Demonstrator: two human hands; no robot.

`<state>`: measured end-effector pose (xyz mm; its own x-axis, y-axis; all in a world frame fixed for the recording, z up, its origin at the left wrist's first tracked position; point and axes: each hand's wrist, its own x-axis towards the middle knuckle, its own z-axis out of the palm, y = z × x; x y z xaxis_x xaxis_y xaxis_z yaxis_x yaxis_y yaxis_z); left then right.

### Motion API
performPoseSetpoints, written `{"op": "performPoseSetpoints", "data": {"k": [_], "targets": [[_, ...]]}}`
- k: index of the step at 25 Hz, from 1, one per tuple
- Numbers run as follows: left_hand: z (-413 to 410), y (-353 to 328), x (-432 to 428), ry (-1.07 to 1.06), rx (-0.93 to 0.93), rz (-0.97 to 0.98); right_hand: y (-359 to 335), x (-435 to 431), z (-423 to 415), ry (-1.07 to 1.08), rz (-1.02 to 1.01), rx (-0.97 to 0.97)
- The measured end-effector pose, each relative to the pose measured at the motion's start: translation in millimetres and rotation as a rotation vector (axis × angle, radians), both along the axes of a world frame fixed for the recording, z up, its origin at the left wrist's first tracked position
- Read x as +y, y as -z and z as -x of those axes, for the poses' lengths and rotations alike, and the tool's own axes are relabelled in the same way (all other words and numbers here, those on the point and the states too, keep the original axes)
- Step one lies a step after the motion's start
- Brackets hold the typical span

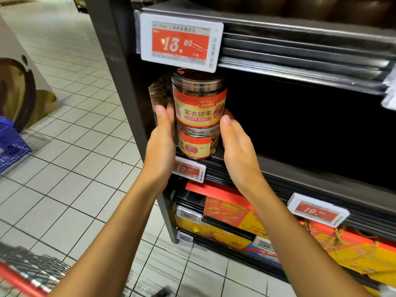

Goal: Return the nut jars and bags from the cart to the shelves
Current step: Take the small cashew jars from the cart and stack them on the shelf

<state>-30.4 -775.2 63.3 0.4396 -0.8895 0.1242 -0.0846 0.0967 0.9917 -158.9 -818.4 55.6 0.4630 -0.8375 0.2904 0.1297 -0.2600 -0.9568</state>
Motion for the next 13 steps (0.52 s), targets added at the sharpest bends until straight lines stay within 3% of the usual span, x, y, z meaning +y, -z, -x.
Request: {"op": "performPoseSetpoints", "data": {"k": [5, 13], "targets": [[1, -13, -7, -0.015, -0.058, -0.021, 7, -4, -4, 0.063, -0.050, -0.076], [-6, 4, 4, 0.030, 0.030, -0.017, -4, -13, -6, 0.070, -0.046, -0.042]]}}
